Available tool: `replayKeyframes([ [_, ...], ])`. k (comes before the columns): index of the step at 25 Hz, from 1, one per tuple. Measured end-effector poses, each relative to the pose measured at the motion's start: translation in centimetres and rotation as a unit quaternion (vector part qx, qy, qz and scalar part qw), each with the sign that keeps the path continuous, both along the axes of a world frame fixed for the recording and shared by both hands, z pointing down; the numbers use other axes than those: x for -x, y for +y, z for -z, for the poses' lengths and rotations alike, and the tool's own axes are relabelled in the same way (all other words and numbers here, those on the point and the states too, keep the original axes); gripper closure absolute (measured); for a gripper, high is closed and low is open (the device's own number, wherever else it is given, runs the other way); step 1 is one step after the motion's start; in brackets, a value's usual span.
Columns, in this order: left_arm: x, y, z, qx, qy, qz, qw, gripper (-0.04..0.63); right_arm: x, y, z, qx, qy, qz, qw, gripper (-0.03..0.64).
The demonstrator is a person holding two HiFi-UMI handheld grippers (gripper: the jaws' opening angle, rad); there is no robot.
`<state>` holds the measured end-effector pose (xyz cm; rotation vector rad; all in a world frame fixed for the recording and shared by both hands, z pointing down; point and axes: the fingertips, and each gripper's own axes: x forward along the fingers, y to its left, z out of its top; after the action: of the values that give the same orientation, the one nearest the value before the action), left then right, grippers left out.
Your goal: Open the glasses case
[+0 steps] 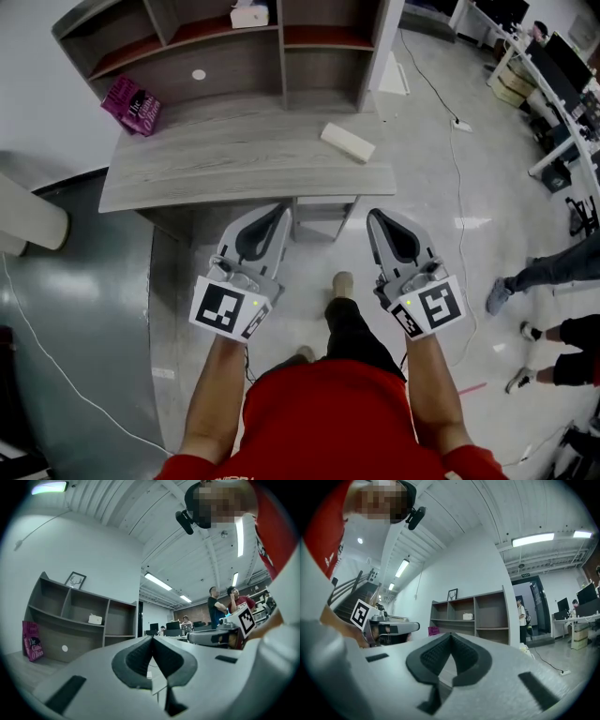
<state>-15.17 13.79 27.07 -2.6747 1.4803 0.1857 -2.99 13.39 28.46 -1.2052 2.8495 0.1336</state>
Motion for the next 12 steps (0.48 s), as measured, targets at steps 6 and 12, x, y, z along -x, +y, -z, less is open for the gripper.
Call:
replayKeyframes([
  [6, -1.8, -6.6, -1.6, 0.015, -0.021, -0.001, 0.9997, 0.588, -1.6, -6.7, -1.1, -0.009, 0.014, 0.001, 1.000, 0.614],
  [12, -3.8, -14.2, -3.4, 0.039, -0.045, 0.004, 0.9982, 0.588, -3.6, -14.0, -2.1, -0.001, 0.023, 0.009, 1.000, 0.614],
])
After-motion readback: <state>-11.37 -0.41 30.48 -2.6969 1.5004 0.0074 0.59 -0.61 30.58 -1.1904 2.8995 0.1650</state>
